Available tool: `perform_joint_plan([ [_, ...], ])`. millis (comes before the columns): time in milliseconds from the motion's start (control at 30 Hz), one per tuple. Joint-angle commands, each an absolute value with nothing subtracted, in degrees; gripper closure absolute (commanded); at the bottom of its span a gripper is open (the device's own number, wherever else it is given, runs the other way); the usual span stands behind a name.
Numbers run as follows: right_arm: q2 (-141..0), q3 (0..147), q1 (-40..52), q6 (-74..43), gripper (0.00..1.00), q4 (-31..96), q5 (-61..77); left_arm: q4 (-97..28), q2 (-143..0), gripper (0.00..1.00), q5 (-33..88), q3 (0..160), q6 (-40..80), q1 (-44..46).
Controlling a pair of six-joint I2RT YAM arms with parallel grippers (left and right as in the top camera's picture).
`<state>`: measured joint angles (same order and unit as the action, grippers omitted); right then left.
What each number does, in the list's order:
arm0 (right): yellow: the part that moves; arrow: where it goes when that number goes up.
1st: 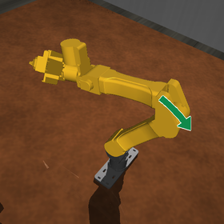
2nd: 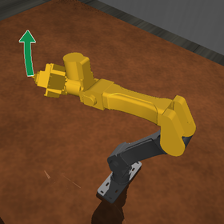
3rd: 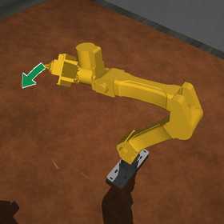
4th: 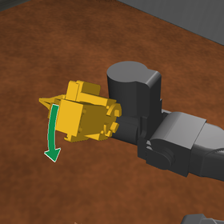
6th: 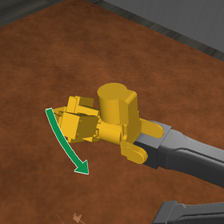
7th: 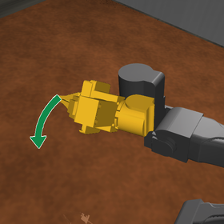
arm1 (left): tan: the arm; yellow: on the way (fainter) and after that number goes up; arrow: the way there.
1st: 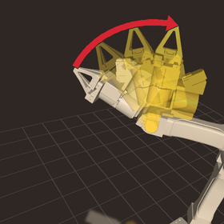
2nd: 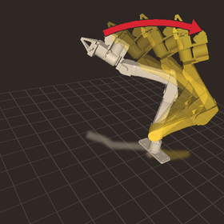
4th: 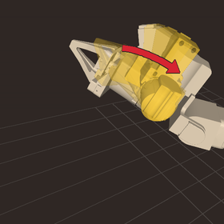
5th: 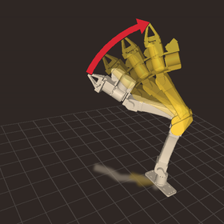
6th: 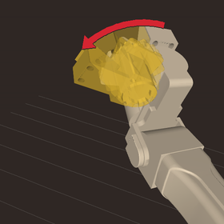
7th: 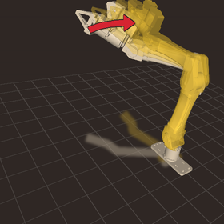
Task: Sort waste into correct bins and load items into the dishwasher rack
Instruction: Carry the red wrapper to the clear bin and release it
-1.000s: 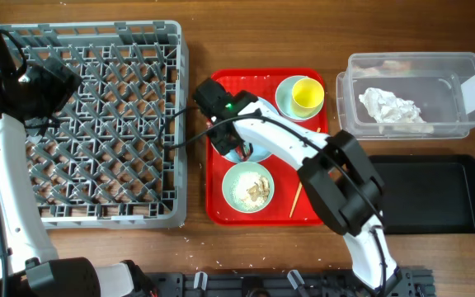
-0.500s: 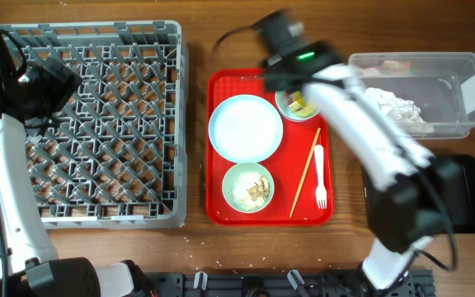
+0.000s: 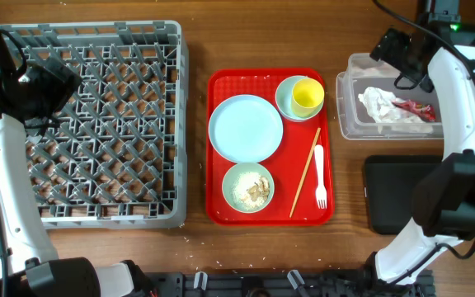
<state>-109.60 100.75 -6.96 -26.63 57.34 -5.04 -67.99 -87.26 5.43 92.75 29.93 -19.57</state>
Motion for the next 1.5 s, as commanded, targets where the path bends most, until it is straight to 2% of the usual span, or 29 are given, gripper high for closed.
perform_joint_plan([
  [0, -104.38, 101.14, -6.83, -25.91, 0.01, 58.33, 10.13, -67.99, -87.11, 0.00, 5.28, 93.32, 30.48, -19.84],
  [100, -100.66, 101.14, -5.23, -12.21, 0.00, 57.89, 36.10, -67.99, -87.11, 0.00, 5.26, 93.32, 30.48, -19.84],
  [133, -99.13, 101.14, -3.20, -8.49, 0.00, 57.89, 42.59, -67.99, -87.11, 0.00, 5.28, 93.32, 30.48, -19.84],
  [167, -98.06, 101.14, -0.67, -7.49, 0.00, 57.87, 43.51, -67.99, -87.11, 0.00, 5.28, 93.32, 30.48, -19.84],
  [367, -99.15, 101.12, 17.08, -7.70, 0.00, 56.38, 35.11, -67.99, -87.11, 0.00, 5.26, 93.32, 30.48, -19.84],
  [467, -99.92, 101.12, 24.49, -12.43, 0.00, 56.27, 30.09, -67.99, -87.11, 0.00, 5.28, 93.32, 30.48, -19.84],
  [667, -99.92, 101.12, 26.83, -15.25, 0.00, 56.21, 28.88, -67.99, -87.11, 0.00, 5.28, 93.32, 30.48, -19.84],
  [733, -99.92, 101.12, 26.81, -19.88, 0.00, 55.94, 25.89, -67.99, -87.11, 0.00, 5.26, 93.32, 30.48, -19.84],
  [833, -99.88, 101.14, 25.43, -25.91, 0.00, 57.12, 11.90, -67.99, -87.11, 0.00, 5.26, 93.32, 30.48, -19.84],
  [900, -99.85, 101.14, 23.22, -28.75, 0.00, 57.76, 8.12, -67.99, -87.11, 0.00, 5.26, 93.32, 30.48, -19.84],
  [1233, -99.42, 101.14, -3.36, -40.60, 0.00, 66.19, 7.88, -67.99, -87.11, 0.00, 5.26, 93.32, 30.48, -19.84],
  [1367, -99.44, 101.14, -8.51, -40.60, 0.00, 65.78, 7.25, -67.99, -87.11, 0.00, 5.28, 93.32, 30.48, -19.84],
  [1467, -99.44, 101.14, -8.64, -40.66, 0.00, 63.55, 7.29, -67.85, -87.11, 0.00, 5.28, 93.32, 30.50, -19.84],
])
